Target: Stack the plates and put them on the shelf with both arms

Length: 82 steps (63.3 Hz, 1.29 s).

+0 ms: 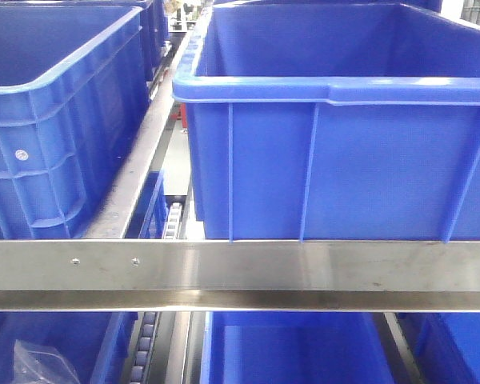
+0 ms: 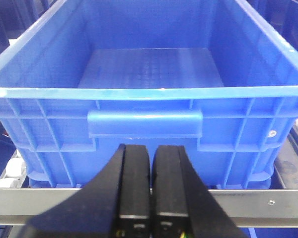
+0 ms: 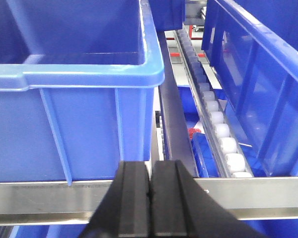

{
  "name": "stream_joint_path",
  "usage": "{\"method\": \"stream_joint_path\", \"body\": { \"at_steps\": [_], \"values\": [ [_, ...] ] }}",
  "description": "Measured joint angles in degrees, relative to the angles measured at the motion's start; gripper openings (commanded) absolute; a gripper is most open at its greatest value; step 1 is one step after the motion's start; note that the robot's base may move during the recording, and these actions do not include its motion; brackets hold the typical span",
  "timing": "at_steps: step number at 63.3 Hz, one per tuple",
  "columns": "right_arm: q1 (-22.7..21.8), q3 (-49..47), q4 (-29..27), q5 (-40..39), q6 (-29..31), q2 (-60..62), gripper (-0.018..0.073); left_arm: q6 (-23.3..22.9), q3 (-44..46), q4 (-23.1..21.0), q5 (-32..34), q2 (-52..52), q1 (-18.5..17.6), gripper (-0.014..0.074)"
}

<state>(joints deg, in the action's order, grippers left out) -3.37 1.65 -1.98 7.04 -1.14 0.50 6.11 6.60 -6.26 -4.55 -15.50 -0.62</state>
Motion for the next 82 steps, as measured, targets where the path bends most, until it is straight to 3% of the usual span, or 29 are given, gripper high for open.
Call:
{"method": "stream_joint_path", "body": {
  "at_steps": [47,63,82],
  "values": [
    [0.00,0.00,0.00,0.00,-0.10,0.00,0.0056,0.00,-1.69,-0.09,0.96,0.36,0.00,0.0084],
    [0.00,0.00,0.00,0.00,-0.10,0.00,0.0056,0.00,-7.17,2.80,2.14,9.76,-2.95,0.0084],
    [0.00,0.00,0.00,0.11,-0.10,0.03,0.0056,0.00,-7.17,3.07,-3.65,15.84,-2.99,0.0084]
  ]
}}
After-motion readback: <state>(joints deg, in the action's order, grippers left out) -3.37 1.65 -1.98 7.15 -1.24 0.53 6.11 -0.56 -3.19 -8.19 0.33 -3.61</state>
